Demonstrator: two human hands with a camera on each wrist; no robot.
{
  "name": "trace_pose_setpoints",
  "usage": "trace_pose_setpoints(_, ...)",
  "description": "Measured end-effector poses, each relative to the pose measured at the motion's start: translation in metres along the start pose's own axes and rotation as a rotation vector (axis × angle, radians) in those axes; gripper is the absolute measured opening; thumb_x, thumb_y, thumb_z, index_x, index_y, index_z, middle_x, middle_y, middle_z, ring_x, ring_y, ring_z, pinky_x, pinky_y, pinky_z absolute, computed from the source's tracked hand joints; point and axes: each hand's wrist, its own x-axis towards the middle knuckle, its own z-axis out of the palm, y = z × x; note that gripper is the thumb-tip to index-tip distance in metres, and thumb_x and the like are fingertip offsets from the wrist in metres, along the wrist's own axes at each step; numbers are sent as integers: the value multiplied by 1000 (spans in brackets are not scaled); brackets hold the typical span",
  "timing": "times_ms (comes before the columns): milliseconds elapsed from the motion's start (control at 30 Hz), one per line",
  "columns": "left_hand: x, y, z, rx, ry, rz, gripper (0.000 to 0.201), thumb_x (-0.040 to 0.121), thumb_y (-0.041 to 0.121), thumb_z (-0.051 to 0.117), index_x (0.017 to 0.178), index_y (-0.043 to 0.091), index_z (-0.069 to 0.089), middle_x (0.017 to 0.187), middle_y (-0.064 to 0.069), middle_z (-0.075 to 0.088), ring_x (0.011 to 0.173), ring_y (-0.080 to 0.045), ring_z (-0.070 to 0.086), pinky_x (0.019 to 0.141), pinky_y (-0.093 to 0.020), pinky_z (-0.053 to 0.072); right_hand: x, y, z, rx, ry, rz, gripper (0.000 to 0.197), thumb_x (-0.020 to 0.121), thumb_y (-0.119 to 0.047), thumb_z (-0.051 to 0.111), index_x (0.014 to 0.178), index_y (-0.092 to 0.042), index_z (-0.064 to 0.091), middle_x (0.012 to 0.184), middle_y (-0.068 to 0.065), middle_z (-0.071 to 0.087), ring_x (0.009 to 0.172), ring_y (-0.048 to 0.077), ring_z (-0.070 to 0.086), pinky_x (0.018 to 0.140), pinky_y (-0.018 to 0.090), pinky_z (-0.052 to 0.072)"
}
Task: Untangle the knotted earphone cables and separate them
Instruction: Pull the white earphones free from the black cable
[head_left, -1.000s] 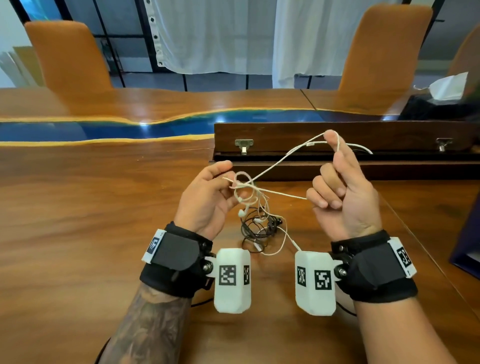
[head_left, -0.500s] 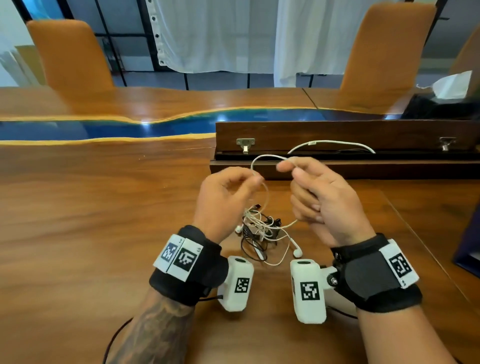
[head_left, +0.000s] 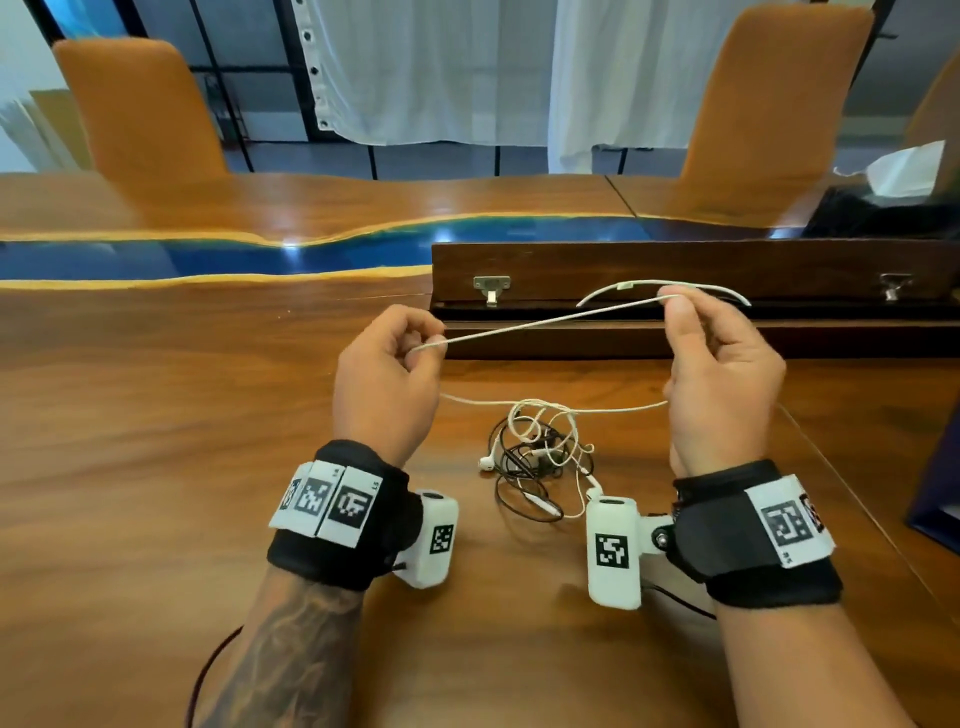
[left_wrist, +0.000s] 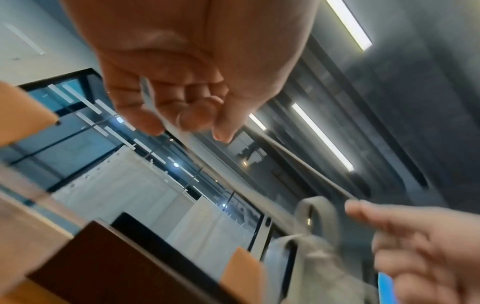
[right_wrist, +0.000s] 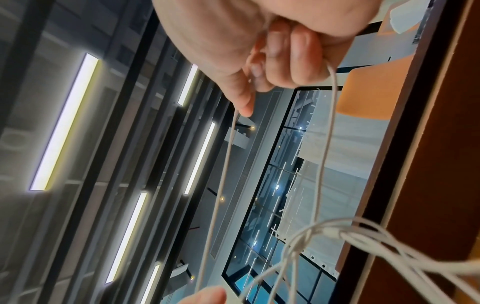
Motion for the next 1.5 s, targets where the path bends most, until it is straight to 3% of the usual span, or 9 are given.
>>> trace_pose_setpoints(100,5,9,-5,-543,38,-311,6,100,18,59,95,18,63,57,5,52,60,-14,53,81,-43,55,-1,0,0,-24,18,-22,14,97,-29,65,104,-34,76,92,-10,72,78,3,57,72,26,46)
trace_pose_setpoints(200,2,23,-8,-912,-83,-432,9,102,17,52,96,15,59,55,9,36,49,-7,34,55,-28,51,-2,1,2,-60,-29,18,16,95,-22,66,98,-33,77,92,-8,72,77,2,59,72,27,49)
trace_pose_setpoints(400,-14,39,16,-496,-241,-96,18,99,18,59,83,15,66,51,14,43,46,-8,32,46,-23,29,-18,-8,12,-146,-406,-134,56,87,-52,57,140,-38,48,146,-11,49,135,2,45,110,25,40)
trace_pose_setpoints(533,-20,43,24,-394,-305,3,14,94,11,67,81,7,66,59,-6,54,55,-14,43,53,-25,39,-33,-12,22,-92,-720,-53,48,92,-42,68,138,-31,55,131,-9,65,124,9,59,103,35,50)
trace_pose_setpoints(633,-20,37,24,-349,-330,3,14,94,12,69,82,4,66,68,-22,55,61,-18,46,59,-26,43,-32,-12,23,-177,-596,-89,13,97,-25,66,106,-21,74,91,-3,73,84,13,68,72,32,56)
trace_pose_setpoints(767,-15,26,18,-238,-380,-38,10,92,17,71,87,10,67,64,-15,51,58,-12,45,57,-18,42,-17,-11,12,-126,-288,-74,22,104,-28,54,85,-23,66,60,-13,54,56,4,47,54,21,38)
trace_pose_setpoints(1033,0,-17,5,16,-280,-143,15,94,22,68,79,23,68,70,-1,59,65,-10,52,69,-28,47,17,-17,-24,389,271,191,24,107,-27,39,86,-21,50,62,-8,36,52,10,24,47,28,18)
trace_pose_setpoints(1300,-11,10,17,-36,-461,-48,7,95,23,67,90,20,71,81,4,68,76,-18,64,73,-24,54,6,0,-11,-78,-169,198,22,103,-28,55,92,-18,71,67,-8,53,57,7,44,54,24,36)
trace_pose_setpoints(1500,-13,10,21,167,-583,-17,12,93,33,69,82,28,69,79,9,66,69,-4,57,70,-29,55,2,12,-10,-548,-455,106,12,96,-27,63,88,-23,70,86,-6,66,82,4,58,71,24,44)
